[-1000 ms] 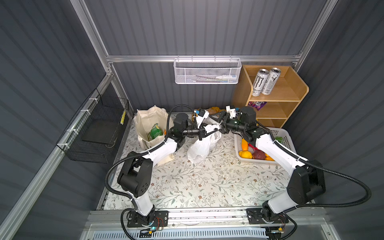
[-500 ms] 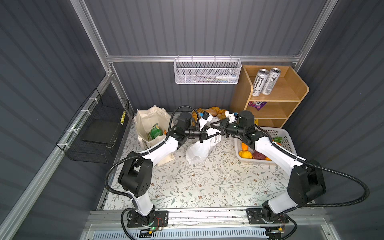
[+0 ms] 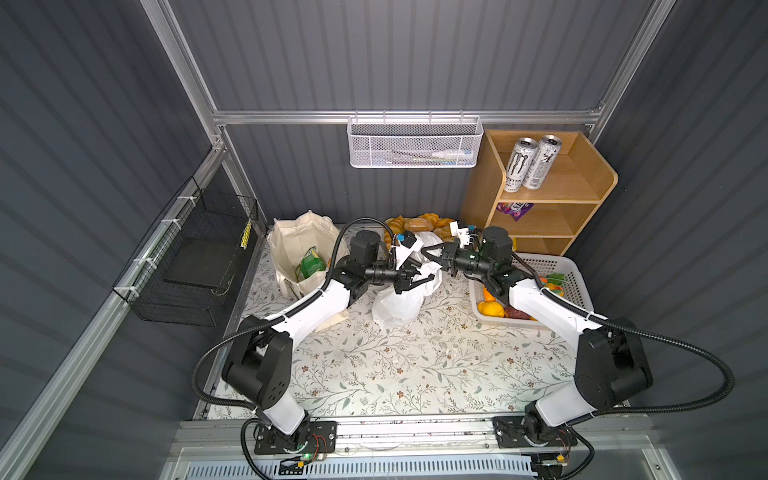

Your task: Place the mixed food into the grocery bags and tie them

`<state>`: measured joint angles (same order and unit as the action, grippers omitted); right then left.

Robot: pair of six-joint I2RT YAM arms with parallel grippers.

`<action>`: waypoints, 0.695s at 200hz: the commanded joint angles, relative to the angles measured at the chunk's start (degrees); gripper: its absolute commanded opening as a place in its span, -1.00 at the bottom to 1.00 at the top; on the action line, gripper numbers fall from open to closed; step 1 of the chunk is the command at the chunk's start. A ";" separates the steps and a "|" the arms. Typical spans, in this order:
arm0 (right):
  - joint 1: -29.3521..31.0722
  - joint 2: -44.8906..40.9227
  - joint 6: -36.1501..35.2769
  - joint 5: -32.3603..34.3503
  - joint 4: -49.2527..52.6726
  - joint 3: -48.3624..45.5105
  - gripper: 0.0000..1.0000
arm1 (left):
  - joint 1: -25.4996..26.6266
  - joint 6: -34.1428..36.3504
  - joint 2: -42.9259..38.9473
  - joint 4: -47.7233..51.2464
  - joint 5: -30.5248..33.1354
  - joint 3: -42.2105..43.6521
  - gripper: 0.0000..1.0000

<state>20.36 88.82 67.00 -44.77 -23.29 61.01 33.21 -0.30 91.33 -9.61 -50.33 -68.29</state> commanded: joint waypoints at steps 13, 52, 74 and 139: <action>-3.77 1.47 -0.61 -6.75 -13.33 -3.10 -1.00 | 0.15 -1.81 -8.66 -0.24 1.46 4.59 -0.38; -5.20 2.24 -1.91 -13.08 -17.56 -4.19 -1.00 | -2.44 -4.92 -13.08 -5.11 7.55 8.84 -0.34; -5.46 2.32 -3.39 -14.13 -17.70 -4.58 -1.00 | -2.54 -5.64 -9.71 -6.02 10.43 6.83 -0.33; -5.52 4.35 -0.58 -17.70 -22.77 -3.05 -0.86 | 4.28 -11.82 3.94 -14.24 6.35 4.27 -0.39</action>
<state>15.11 92.71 66.24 -59.29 -42.54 56.66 34.59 -9.52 93.08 -19.62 -42.57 -62.96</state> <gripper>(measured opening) 0.048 0.312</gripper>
